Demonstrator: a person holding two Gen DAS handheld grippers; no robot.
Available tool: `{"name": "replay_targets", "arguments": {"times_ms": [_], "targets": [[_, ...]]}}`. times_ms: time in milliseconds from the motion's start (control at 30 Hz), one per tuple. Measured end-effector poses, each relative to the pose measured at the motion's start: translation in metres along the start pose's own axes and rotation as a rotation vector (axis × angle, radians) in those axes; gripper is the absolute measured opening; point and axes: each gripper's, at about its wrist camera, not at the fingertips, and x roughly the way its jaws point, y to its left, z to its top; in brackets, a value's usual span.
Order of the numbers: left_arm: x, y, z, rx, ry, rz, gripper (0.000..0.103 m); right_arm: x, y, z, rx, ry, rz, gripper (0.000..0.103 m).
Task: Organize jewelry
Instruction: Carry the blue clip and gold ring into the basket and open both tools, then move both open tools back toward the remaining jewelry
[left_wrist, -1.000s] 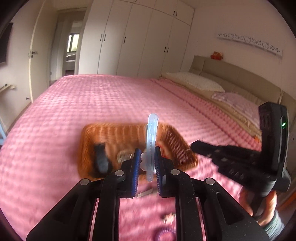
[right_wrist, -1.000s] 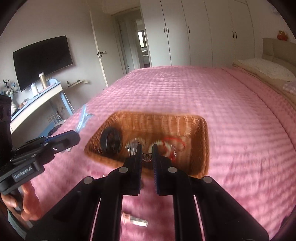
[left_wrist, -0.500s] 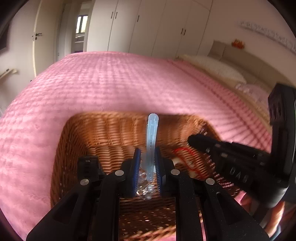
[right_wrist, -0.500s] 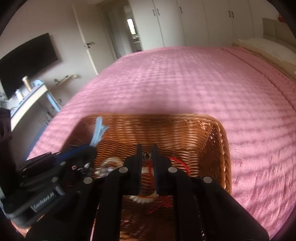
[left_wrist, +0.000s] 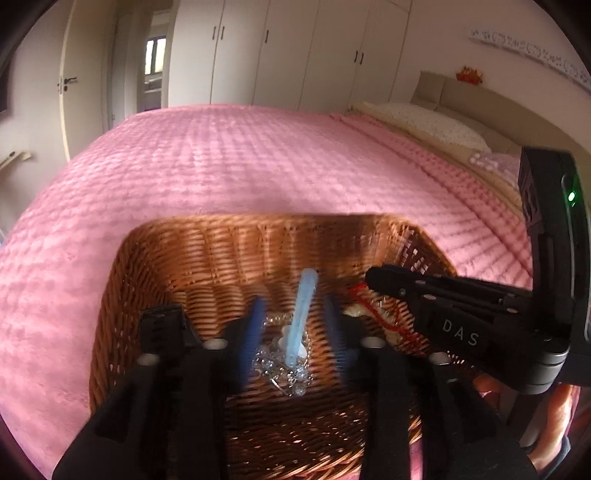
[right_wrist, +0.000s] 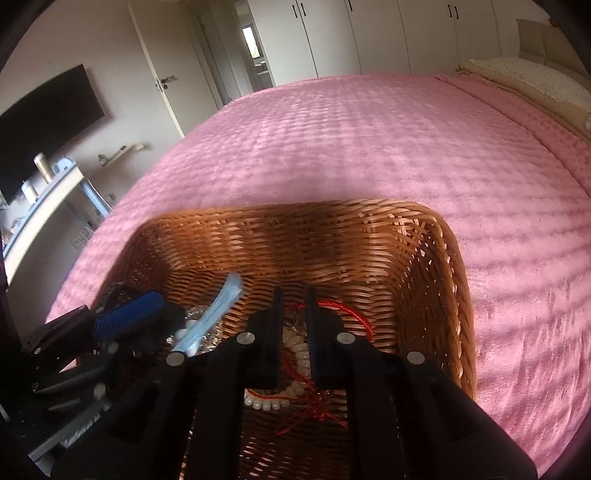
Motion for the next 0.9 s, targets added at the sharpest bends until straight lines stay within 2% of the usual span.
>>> {"name": "replay_targets", "arguments": {"times_ms": [267,533,600,667,733,900], "targets": [[-0.039,0.002,0.004,-0.025,-0.110,-0.038,0.038,-0.024,0.010,-0.004,-0.041,-0.057,-0.022,0.010],[-0.091,0.009,-0.004,-0.037,-0.173,-0.036,0.041,-0.073,0.023,-0.020,-0.056,-0.106,0.018,0.011],[-0.104,0.014,-0.011,-0.044,-0.180,-0.033,0.041,-0.085,0.028,-0.028,-0.064,-0.114,0.023,0.016],[-0.115,0.021,-0.020,-0.056,-0.174,-0.033,0.042,-0.098,0.032,-0.041,-0.074,-0.123,0.023,0.032],[-0.122,0.026,-0.032,-0.065,-0.159,-0.024,0.043,-0.107,0.037,-0.053,-0.088,-0.128,0.024,0.042],[-0.124,0.042,-0.063,-0.091,-0.096,-0.002,0.043,-0.117,0.057,-0.084,-0.149,-0.097,0.058,0.043]]}}
